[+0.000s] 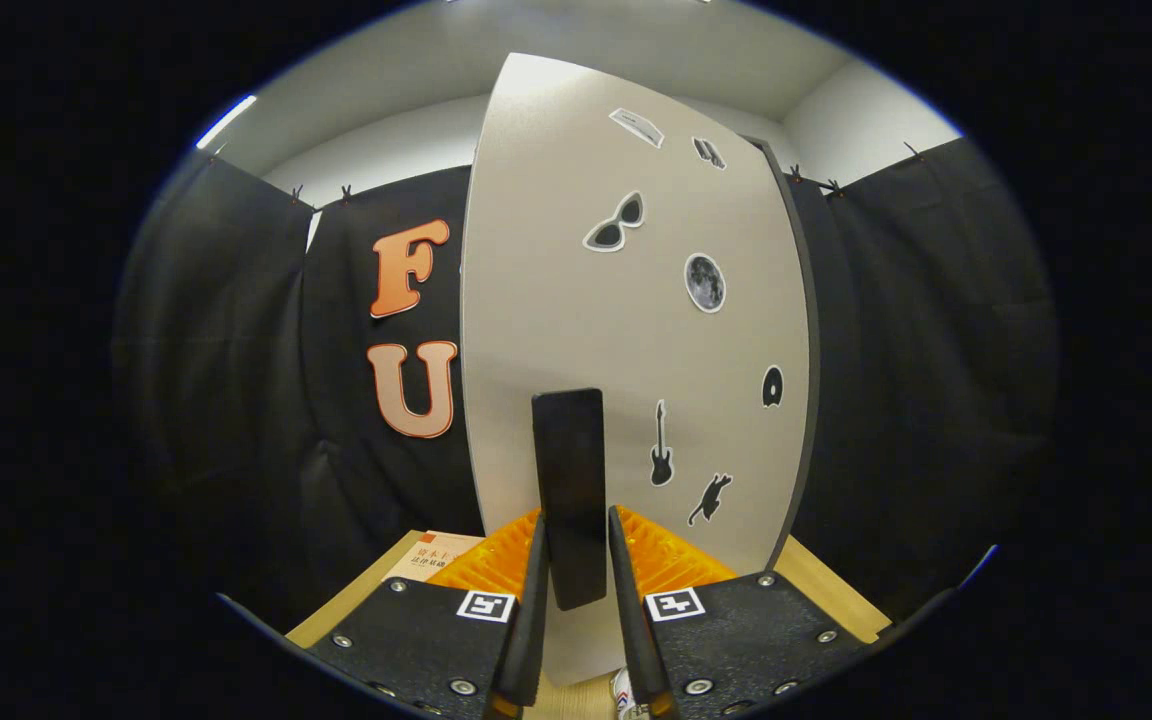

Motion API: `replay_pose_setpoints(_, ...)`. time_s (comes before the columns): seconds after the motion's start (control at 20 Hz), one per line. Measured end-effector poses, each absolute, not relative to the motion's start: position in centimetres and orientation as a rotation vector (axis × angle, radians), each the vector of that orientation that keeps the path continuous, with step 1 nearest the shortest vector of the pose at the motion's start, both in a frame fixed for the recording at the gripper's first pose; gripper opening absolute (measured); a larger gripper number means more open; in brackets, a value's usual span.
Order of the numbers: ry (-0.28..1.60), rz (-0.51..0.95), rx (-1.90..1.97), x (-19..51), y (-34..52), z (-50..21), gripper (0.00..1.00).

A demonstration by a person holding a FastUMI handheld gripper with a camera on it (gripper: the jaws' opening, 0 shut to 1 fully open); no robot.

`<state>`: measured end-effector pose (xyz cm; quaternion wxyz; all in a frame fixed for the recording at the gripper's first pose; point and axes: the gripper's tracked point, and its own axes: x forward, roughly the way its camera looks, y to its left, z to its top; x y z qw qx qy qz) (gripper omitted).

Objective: Open the shoe cabinet door, grab the shoes and put them into the shoe cabinet, then close the shoe cabinet door.

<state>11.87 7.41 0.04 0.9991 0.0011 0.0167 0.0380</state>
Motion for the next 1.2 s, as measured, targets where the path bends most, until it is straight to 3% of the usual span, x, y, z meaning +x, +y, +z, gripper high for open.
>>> replay_pose_setpoints(1.2, 0.039, -0.098, -0.003, 2.3, -6.0, 0.2, 0.34)
